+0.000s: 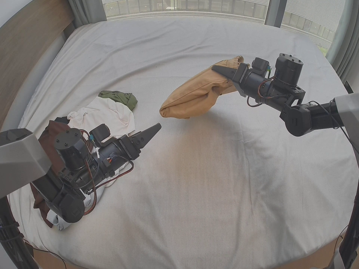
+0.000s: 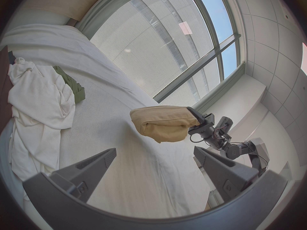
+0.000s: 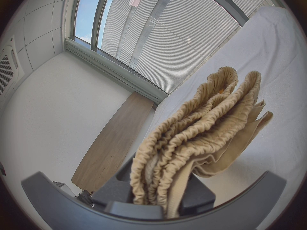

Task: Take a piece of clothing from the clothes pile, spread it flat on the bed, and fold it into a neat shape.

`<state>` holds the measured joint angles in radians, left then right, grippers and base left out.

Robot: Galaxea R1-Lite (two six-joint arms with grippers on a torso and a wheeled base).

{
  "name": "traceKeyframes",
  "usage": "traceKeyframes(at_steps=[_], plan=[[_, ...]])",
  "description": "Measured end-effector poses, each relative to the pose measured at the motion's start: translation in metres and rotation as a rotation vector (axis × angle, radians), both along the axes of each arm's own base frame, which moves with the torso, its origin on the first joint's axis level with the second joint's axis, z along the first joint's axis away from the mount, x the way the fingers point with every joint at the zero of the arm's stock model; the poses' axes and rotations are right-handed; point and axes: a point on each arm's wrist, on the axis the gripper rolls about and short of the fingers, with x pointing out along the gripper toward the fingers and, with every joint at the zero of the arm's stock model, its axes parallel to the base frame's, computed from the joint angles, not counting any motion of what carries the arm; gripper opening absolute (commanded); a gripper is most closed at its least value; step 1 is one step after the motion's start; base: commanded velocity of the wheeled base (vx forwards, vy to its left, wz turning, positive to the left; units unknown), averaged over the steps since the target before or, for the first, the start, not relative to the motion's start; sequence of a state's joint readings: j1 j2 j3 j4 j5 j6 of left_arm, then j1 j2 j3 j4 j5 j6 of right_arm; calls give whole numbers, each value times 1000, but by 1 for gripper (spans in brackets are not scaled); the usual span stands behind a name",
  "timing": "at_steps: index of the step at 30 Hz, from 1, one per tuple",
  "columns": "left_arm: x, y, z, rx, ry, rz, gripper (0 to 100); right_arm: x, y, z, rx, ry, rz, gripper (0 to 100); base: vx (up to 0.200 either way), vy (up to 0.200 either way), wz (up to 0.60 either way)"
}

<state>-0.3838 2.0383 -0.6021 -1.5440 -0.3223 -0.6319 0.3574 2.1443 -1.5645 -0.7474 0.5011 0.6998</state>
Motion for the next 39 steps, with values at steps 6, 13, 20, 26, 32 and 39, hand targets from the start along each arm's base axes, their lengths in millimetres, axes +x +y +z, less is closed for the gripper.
traceKeyframes(at_steps=[6, 13, 20, 26, 32, 39], plan=[[-1, 1, 0, 1, 4, 1, 100, 13, 5, 1, -3, 8, 0, 0, 0, 0, 0], [-2, 2, -1, 1, 11, 5, 100, 24, 9, -2, -1, 6, 0, 0, 0, 0, 0], [-3, 4, 0, -6, 16, 8, 100, 35, 11, -4, -2, 5, -4, 0, 0, 0, 0], [-4, 6, 1, -16, 22, 11, 100, 43, 12, 0, 2, -5, -7, 0, 0, 0, 0], [-4, 6, 1, -17, 21, 11, 100, 49, 10, 5, 11, -24, -25, 0, 0, 0, 0], [-4, 6, 1, -16, 22, 10, 100, 52, 5, 8, 26, -29, -46, 0, 0, 0, 0]])
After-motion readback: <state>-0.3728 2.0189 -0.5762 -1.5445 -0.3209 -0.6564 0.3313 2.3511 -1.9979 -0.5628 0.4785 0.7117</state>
